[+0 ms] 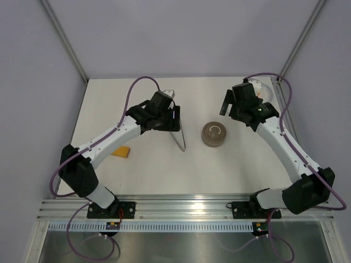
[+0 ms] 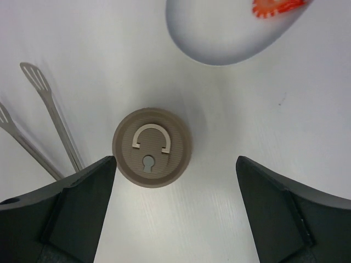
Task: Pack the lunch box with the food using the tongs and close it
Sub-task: Close the box lid on the packing box, then reset both arms
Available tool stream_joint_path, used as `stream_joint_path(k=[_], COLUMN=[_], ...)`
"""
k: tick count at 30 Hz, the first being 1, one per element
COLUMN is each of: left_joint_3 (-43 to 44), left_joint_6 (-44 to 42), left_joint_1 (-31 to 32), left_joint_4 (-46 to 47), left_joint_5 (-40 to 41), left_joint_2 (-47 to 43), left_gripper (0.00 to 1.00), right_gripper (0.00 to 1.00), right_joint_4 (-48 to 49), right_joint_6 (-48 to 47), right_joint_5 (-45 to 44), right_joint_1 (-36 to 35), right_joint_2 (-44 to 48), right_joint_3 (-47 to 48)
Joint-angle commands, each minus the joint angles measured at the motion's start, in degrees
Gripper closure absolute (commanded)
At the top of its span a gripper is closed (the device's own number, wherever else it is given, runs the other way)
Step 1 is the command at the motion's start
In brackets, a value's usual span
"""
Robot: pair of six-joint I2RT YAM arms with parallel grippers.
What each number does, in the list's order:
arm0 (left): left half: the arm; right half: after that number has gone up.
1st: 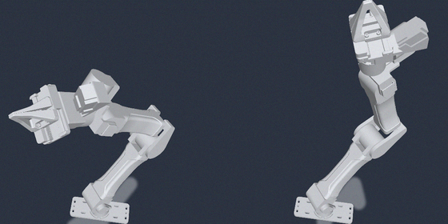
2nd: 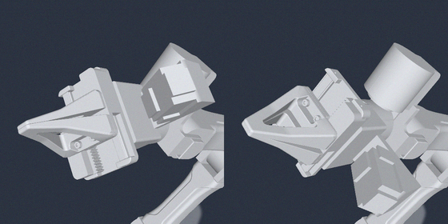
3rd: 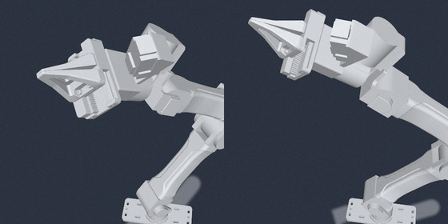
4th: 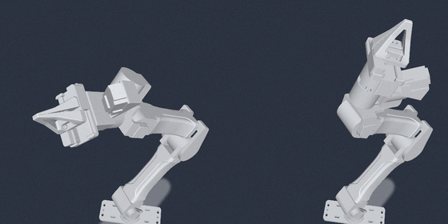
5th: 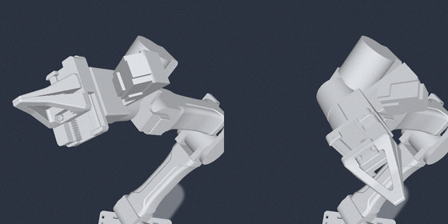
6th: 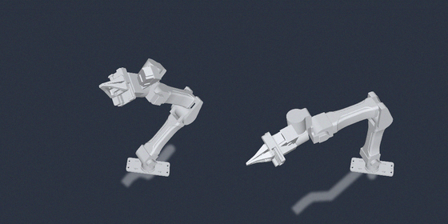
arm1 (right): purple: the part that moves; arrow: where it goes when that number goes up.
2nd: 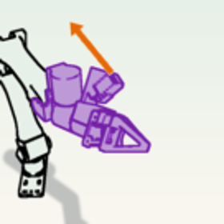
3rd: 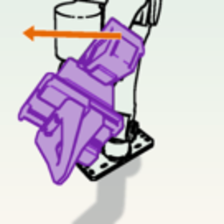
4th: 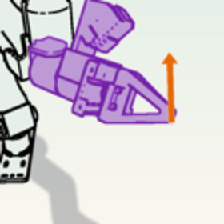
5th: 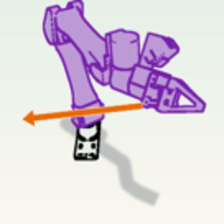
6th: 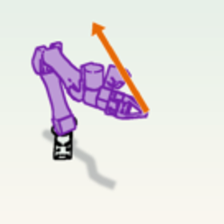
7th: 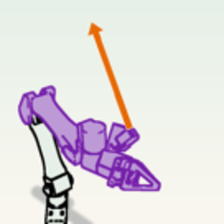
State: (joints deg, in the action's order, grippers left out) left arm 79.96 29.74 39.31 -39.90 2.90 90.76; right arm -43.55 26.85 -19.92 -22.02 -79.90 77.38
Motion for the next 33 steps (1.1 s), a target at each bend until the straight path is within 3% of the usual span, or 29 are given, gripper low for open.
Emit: stream_joint_path(k=[1, 5, 6, 9, 18, 33], left_joint_3=[-3.0, -8.2, -9.2, -13.4, -24.3, -23.7], left_joint_6=[-2.0, -3.0, -3.1, -3.4, -2.6, -1.6], left_joint_1=[-0.3, -0.3, -0.3, -0.3, -0.3, -0.2], left_joint_4=[5.3, 8.9, 9.2, 10.3, 10.0, 9.0], left_joint_5=[1.6, 3.6, 4.5, 6.3, 10.6, 13.6], left_joint_2=[-7.0, -14.6, -15.8, -20.8, -32.0, -33.9], left_gripper=[0.33, 0.27, 0.15, 0.01, 0.01, 0.01], right_gripper=[0.01, 0.01, 0.00, 0.01, 0.01, 0.00], right_joint_4=[-2.0, -5.7, -7.1, -8.7, -7.7, -1.0], right_joint_6=[3.2, 5.3, 6.3, 8.3, 13.7, 11.5], right_joint_5=[-7.8, -12.2, -12.6, -12.6, -7.9, -4.6], right_joint_1=[0.8, 0.8, 0.8, 0.8, 0.8, 0.7], right_joint_2=[6.4, 11.8, 12.5, 16.0, 25.4, 25.5], right_joint_3=[-3.9, -7.3, -9.1, -13.6, -27.0, -26.9])
